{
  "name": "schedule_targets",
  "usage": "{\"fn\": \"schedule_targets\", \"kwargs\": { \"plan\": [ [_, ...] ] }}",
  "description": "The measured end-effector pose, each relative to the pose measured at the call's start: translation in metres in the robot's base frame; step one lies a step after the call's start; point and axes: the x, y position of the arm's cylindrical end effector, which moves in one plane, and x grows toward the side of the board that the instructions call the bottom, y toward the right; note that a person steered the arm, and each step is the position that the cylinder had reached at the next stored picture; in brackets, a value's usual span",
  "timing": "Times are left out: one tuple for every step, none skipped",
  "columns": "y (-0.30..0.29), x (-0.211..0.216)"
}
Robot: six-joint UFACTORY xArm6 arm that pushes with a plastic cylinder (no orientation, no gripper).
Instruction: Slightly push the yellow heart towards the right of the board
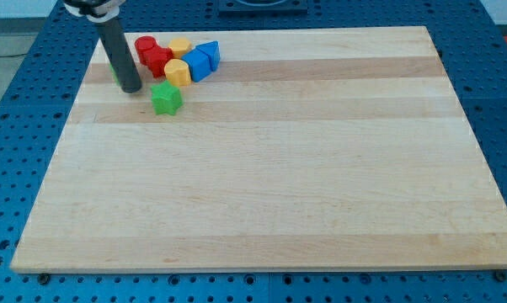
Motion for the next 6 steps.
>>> {"fn": "schedule_targets", "kwargs": {
  "plan": [
    [0.018, -0.003],
    [0.021, -0.011],
    [0.024, -0.016],
    [0.048, -0.013],
    [0.082, -0.011],
    [0.111, -0.011]
  ]
}}
